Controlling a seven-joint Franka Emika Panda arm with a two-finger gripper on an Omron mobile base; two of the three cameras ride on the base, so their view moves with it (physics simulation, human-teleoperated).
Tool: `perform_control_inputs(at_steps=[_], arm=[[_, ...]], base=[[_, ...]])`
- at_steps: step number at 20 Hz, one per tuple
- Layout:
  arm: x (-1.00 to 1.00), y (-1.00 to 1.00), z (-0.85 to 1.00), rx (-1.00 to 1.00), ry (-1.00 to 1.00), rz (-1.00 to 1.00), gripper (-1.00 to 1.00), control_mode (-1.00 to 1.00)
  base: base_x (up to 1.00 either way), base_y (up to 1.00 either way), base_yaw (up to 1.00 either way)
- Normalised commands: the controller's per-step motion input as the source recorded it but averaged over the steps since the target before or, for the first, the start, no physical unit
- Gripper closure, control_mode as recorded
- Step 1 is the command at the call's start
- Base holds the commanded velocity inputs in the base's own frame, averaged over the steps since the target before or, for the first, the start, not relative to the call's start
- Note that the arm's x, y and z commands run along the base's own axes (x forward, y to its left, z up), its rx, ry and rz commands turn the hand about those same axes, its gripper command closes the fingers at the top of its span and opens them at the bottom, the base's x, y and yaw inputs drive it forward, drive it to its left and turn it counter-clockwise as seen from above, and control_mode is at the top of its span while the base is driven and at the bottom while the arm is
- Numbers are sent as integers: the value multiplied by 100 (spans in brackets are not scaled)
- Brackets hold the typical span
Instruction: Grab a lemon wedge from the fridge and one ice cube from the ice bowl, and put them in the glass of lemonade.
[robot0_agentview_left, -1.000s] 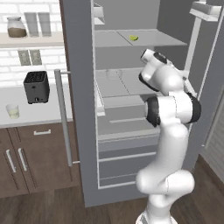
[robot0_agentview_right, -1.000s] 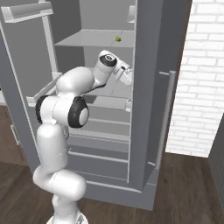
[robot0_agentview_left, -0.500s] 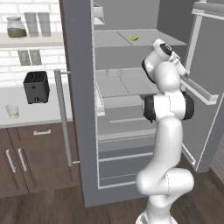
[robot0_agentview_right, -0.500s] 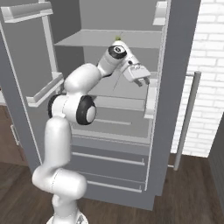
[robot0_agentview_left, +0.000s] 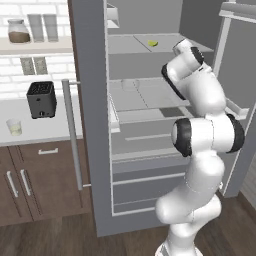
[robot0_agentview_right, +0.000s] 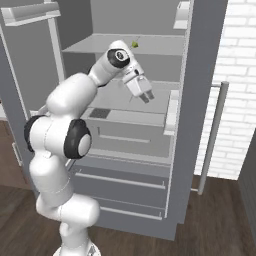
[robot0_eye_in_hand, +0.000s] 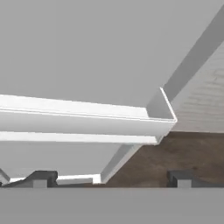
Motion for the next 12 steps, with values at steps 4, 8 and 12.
perform_control_inputs(at_steps=[4, 8, 12], arm=[[-100, 15, -46, 26, 0, 39, -100, -100], [-97, 22, -47, 31, 0, 49, -100, -100], [-57, 49, -26, 34, 0, 55, -100, -100]], base=[[0, 0, 0], [0, 0, 0], [0, 0, 0]])
